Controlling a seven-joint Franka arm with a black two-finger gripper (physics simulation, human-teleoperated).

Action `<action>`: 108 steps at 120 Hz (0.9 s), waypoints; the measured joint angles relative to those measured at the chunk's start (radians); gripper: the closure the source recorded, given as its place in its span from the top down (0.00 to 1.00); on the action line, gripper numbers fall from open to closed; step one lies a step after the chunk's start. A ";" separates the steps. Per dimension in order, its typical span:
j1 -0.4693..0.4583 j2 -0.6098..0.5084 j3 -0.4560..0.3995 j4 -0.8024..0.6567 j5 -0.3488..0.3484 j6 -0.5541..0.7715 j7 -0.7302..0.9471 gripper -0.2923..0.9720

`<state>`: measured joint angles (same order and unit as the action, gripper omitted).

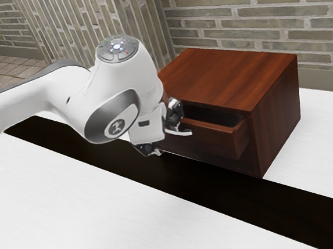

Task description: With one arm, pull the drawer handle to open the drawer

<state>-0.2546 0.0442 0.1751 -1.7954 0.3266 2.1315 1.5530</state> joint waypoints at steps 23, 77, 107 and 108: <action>-0.003 -0.114 -0.004 -0.126 0.003 0.023 -0.006 0.57; 0.112 -0.382 -0.138 -0.395 0.000 0.058 -0.024 0.45; 0.287 -0.487 -0.372 -0.285 -0.001 -0.025 -0.033 0.66; 0.289 -0.485 -0.372 -0.272 -0.002 -0.035 -0.035 0.67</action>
<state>0.0343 -0.4403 -0.1974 -2.0677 0.3245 2.0965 1.5179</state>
